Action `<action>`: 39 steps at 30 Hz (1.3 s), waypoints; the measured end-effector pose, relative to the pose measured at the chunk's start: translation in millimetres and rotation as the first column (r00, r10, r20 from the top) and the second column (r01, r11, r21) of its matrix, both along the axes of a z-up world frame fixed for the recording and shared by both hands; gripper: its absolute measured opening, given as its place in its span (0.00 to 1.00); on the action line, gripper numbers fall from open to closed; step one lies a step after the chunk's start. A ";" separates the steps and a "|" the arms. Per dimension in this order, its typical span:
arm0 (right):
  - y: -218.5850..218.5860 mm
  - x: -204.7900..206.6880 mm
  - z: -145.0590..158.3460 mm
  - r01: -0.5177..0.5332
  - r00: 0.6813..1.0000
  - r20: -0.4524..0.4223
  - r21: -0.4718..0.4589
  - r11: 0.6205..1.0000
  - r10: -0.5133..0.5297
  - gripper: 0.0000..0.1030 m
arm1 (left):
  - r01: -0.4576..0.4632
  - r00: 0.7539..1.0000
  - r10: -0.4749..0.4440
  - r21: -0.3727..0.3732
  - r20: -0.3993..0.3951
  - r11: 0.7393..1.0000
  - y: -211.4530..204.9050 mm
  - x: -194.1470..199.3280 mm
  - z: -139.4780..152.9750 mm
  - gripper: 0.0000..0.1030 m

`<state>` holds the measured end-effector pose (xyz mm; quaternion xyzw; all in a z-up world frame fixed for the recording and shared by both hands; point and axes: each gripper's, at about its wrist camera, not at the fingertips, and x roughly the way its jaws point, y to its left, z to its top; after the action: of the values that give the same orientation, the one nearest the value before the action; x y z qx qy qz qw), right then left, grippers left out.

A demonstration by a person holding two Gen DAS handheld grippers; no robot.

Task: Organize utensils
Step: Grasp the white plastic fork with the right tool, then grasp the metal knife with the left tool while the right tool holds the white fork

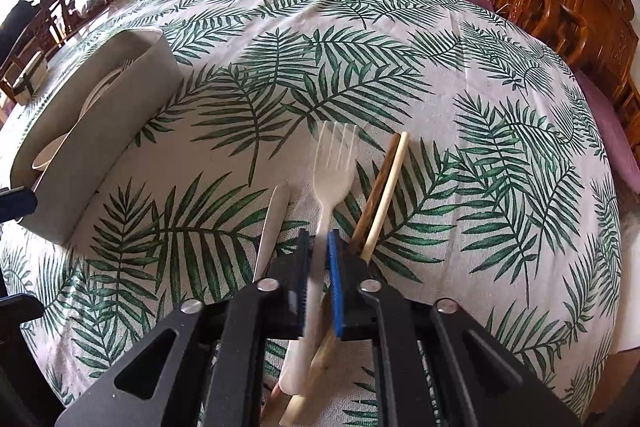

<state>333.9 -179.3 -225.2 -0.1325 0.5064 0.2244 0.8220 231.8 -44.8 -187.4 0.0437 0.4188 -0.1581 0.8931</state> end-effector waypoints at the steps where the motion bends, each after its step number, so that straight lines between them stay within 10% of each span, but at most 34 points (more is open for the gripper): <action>1: -1.5 -1.9 2.2 0.005 1.000 0.004 0.006 1.000 -0.005 0.08 | 0.001 1.000 -0.001 0.002 -0.001 1.000 -1.1 0.1 -0.1 0.54; 17: -68.7 -73.3 51.5 0.096 0.993 0.063 0.092 0.991 -0.102 0.08 | 0.021 0.996 -0.024 -0.033 -0.086 0.999 -54.0 25.8 -14.4 0.53; 26: -95.8 -79.9 44.7 0.135 0.989 0.050 0.124 0.983 -0.142 0.08 | -0.008 0.977 -0.002 -0.047 -0.212 0.999 -81.4 52.2 -44.0 0.28; 39: -116.9 -71.6 38.8 0.188 0.981 0.026 0.143 0.972 -0.193 0.08 | -0.026 0.968 0.061 0.143 -0.244 0.989 -109.6 66.1 -55.7 0.18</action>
<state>262.3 -296.2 -186.4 -0.0296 0.4832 0.1768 0.8570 297.9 -154.4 -243.1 0.0763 0.5379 -0.1132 0.8319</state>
